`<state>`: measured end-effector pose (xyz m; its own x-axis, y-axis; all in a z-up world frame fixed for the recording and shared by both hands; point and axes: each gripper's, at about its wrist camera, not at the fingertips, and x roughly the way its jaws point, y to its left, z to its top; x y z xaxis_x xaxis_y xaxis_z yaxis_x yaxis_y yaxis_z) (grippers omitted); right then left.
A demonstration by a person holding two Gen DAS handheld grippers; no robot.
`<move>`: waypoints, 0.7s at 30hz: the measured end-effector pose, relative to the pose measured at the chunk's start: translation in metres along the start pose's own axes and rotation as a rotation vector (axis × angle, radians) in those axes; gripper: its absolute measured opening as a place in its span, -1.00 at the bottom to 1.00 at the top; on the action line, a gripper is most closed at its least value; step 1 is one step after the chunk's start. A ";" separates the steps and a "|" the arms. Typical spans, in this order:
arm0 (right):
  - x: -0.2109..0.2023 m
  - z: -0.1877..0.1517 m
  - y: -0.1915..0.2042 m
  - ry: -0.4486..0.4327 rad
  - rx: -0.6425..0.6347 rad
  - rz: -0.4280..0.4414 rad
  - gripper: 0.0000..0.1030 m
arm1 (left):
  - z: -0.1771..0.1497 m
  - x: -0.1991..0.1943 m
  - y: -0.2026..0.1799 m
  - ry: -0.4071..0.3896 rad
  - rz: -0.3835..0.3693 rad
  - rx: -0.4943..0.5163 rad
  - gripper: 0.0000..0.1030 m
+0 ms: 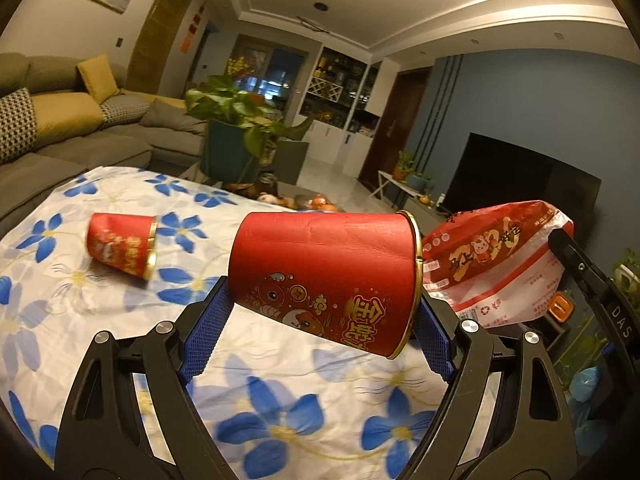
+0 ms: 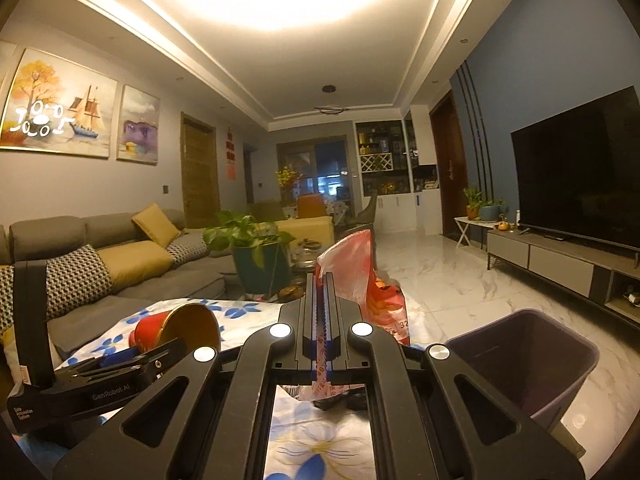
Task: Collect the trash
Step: 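Lift the red cup and red bag and carry both over the grey bin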
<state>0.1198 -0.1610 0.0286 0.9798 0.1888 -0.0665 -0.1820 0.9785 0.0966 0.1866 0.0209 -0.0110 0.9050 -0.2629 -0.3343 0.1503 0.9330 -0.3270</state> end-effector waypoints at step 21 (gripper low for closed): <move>-0.018 -0.004 -0.102 -0.037 0.004 -0.284 -0.94 | -0.012 0.081 -0.138 0.041 -0.202 0.096 0.61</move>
<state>0.1207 -0.2637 0.0160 0.9939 -0.0959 -0.0553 0.1003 0.9915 0.0831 0.2345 -0.1319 -0.0036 0.8362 -0.4544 -0.3071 0.3654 0.8791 -0.3059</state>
